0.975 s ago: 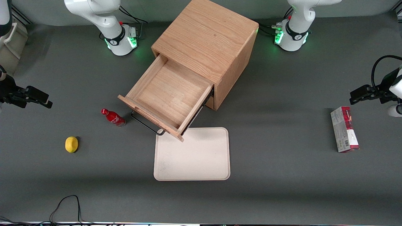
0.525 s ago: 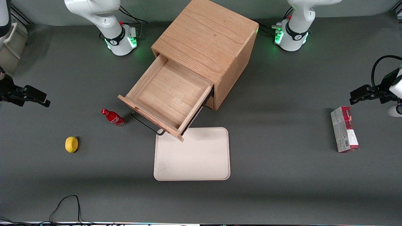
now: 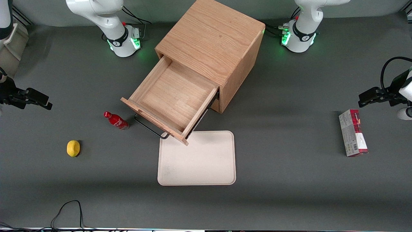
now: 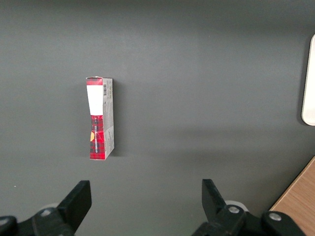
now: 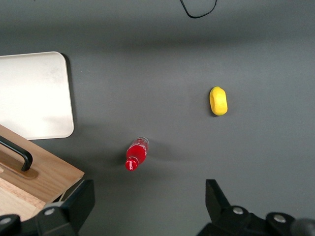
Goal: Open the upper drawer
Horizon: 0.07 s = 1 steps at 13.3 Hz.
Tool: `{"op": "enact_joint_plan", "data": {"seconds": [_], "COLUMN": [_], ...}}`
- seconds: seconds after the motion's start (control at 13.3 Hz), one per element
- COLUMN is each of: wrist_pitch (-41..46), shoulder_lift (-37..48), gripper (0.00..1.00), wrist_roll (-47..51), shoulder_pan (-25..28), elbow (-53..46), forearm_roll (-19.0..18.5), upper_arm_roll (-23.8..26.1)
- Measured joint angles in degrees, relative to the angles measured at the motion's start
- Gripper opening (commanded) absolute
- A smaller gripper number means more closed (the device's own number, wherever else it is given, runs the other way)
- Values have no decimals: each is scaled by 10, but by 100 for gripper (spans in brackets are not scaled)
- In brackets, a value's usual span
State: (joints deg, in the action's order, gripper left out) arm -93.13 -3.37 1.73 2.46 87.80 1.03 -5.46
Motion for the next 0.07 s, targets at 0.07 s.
{"op": "enact_joint_plan", "data": {"seconds": [0.07], "wrist_pitch": [1], "shoulder_lift": [0], "gripper": [100], "wrist_roll": [0], "shoulder_pan": [0], "elbow": [0], "forearm_roll": [0], "upper_arm_roll": [0]}}
